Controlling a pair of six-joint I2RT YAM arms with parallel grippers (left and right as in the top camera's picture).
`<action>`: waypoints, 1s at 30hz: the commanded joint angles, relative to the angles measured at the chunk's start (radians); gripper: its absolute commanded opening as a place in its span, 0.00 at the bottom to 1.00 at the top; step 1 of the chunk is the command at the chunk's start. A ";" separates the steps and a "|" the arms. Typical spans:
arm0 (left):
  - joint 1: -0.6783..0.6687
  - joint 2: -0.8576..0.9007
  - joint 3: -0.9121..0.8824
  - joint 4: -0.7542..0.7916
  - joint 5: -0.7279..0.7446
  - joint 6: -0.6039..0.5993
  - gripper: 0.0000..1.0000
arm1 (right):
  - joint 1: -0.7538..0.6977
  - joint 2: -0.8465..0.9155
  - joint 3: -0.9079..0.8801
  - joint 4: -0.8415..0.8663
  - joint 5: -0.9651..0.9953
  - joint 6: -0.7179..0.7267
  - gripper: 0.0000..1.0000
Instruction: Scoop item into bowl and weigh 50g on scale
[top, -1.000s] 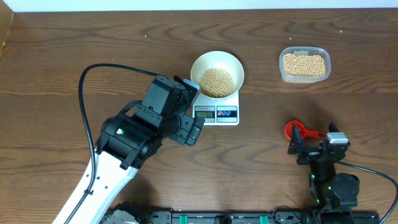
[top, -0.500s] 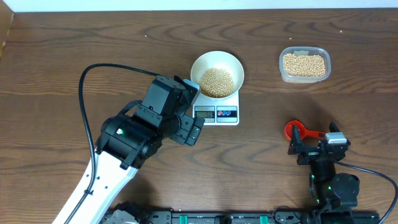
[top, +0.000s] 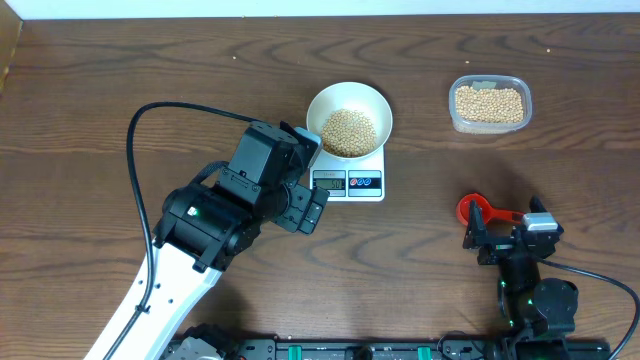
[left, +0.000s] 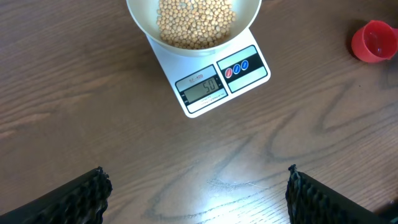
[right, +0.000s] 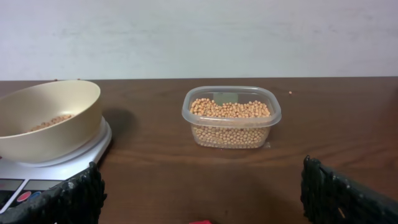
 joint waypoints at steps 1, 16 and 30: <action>0.006 0.006 0.017 -0.002 0.001 0.007 0.92 | -0.003 -0.010 -0.002 -0.005 0.015 -0.012 0.99; 0.006 0.006 0.018 -0.002 0.001 0.007 0.92 | -0.003 -0.010 -0.002 -0.005 0.015 -0.012 0.99; 0.006 0.005 0.017 -0.044 0.001 0.006 0.92 | -0.003 -0.010 -0.002 -0.005 0.015 -0.012 0.99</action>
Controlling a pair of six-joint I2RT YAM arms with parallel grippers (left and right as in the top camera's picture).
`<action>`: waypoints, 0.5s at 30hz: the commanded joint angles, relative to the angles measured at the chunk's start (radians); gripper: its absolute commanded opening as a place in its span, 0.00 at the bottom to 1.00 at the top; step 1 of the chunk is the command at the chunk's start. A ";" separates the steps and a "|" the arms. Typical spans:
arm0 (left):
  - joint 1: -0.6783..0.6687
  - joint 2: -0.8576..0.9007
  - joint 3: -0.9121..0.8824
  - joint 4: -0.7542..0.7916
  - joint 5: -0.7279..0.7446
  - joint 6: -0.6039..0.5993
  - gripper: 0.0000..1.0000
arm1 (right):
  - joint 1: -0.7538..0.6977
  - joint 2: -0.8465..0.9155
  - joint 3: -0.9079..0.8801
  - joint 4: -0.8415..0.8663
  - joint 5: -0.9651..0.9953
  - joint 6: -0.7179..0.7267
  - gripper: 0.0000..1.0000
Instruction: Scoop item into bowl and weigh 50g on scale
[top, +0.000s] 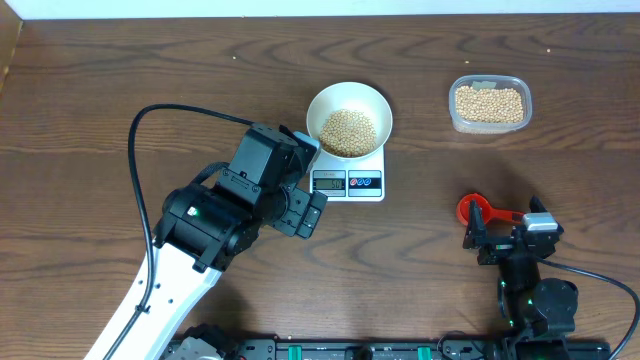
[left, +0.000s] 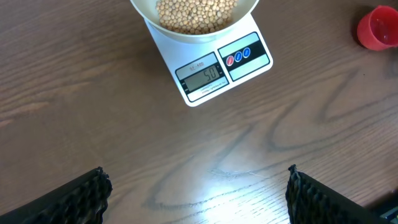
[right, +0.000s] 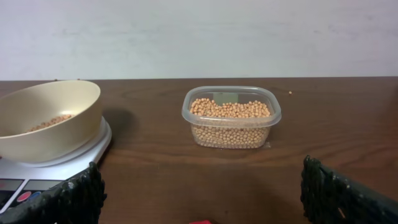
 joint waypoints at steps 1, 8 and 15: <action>0.006 0.005 0.017 -0.003 0.001 0.006 0.92 | -0.003 -0.010 -0.002 -0.005 0.015 -0.012 0.99; 0.006 0.002 0.017 0.041 0.001 0.006 0.98 | -0.003 -0.010 -0.002 -0.005 0.015 -0.012 0.99; 0.011 0.002 0.006 0.161 0.001 0.006 0.98 | -0.003 -0.010 -0.002 -0.004 0.015 -0.012 0.99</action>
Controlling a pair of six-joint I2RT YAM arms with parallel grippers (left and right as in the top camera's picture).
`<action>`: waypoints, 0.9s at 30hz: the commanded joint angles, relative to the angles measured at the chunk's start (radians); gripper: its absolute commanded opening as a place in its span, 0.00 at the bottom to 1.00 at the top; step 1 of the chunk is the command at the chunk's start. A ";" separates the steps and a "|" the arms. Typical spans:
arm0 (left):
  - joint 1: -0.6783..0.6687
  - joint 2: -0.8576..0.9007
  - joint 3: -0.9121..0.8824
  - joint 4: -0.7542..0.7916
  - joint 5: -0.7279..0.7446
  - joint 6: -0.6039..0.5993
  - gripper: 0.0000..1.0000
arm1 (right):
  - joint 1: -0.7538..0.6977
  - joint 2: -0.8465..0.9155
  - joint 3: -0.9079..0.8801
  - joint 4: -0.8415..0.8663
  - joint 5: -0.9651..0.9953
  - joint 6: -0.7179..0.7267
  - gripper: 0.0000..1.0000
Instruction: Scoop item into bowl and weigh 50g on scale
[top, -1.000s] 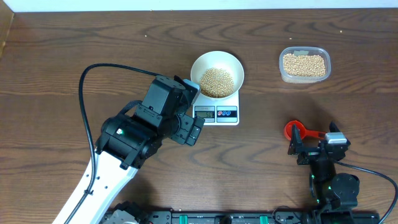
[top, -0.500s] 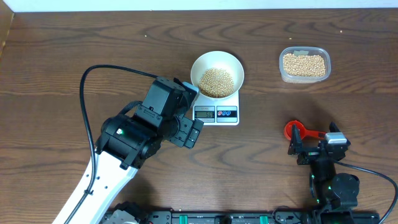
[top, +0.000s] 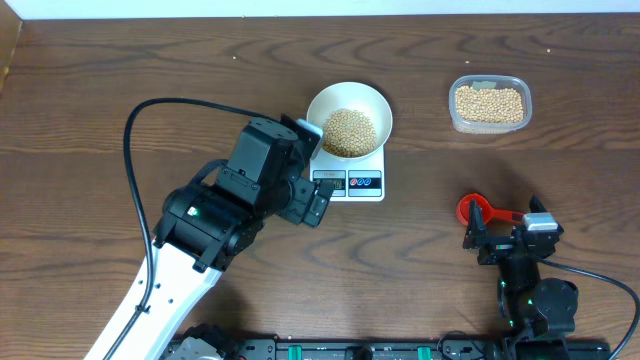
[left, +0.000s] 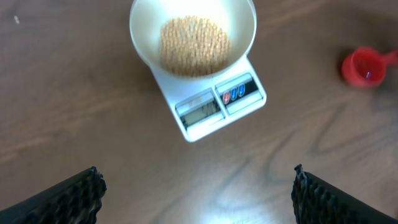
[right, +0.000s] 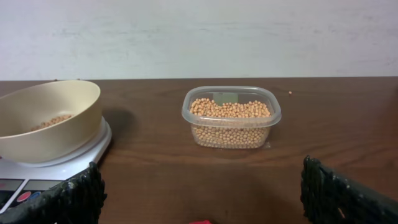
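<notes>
A cream bowl (top: 349, 116) holding beans (left: 193, 45) sits on the white scale (top: 349, 183); its display (left: 198, 112) is too blurred to read. My left gripper (top: 309, 205) hangs open just left of the scale, above bare table, jaws wide apart in the left wrist view (left: 194, 198). The red scoop (top: 477, 211) lies on the table right of the scale, at the tip of my right gripper (top: 484, 240), which rests open near the front edge. A clear tub of beans (right: 231, 116) stands at the back right.
The left arm's black cable (top: 150, 110) loops over the table's left half. A pale wall (right: 199, 37) rises behind the table's far edge. Dark wood table (top: 120, 70) spreads to the left and between scale and tub.
My left gripper has risen and drawn back from the scale, so bowl, scale and scoop look smaller and lower in its view. The right arm, scoop and tub have not moved.
The bowl of beans stood on the scale, whose display read about 50, with my open left gripper close over the table before it. Half a second ago that gripper was slightly farther off, and now higher still. The right gripper stayed open by the scoop throughout.
</notes>
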 joint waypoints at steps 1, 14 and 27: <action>0.018 0.002 -0.002 0.035 0.001 0.006 0.98 | -0.003 -0.010 -0.002 -0.005 0.015 -0.012 0.99; 0.129 -0.235 -0.406 0.411 0.055 -0.062 0.98 | -0.003 -0.010 -0.002 -0.005 0.015 -0.012 0.99; 0.195 -0.870 -0.961 0.660 0.062 -0.063 0.98 | -0.003 -0.010 -0.002 -0.005 0.015 -0.012 0.99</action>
